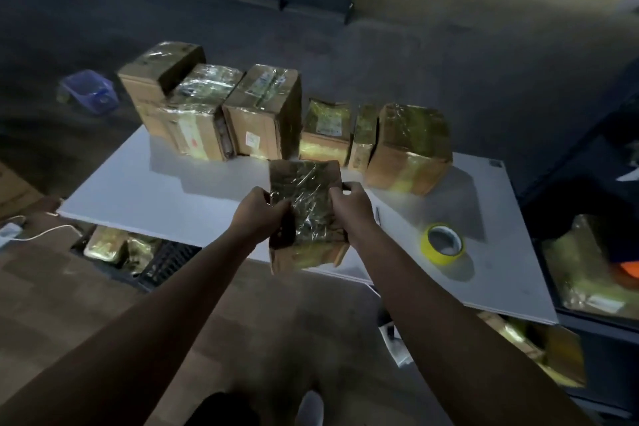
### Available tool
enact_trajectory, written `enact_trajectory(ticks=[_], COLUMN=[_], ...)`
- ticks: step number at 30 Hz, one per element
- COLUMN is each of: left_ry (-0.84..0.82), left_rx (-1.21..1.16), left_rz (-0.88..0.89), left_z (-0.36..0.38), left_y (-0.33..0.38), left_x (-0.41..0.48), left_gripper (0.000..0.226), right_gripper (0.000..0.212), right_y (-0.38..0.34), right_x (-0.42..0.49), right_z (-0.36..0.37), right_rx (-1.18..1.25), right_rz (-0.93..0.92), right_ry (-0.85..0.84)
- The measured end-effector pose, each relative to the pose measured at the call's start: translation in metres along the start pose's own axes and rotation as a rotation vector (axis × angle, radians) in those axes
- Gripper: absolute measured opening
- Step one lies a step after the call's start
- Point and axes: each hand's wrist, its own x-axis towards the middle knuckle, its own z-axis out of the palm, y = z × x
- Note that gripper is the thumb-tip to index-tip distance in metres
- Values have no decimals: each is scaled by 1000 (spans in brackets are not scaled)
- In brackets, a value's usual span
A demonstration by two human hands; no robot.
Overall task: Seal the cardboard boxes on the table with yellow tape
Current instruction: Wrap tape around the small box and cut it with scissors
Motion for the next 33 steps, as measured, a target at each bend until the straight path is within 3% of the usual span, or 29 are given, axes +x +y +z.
enact_trajectory(ticks=[10,17,25,33], left_ry=[-197,-361,-489,-484], left_rx=[35,127,86,29], left_rz=[49,97,59,-9], left_z=[6,7,15,33], left_y=[-12,-29,-47,-44], left_x=[115,172,208,212], left_gripper=[33,21,5,27], right_gripper=[33,32,44,50], right_y=[-9,-14,-13,-1], right_x=[85,112,122,146], right_z=[35,62,81,67], right_rx=[-33,-218,-534,-644], right_rz=[147,239,197,244], right_ry=[53,57,77,0])
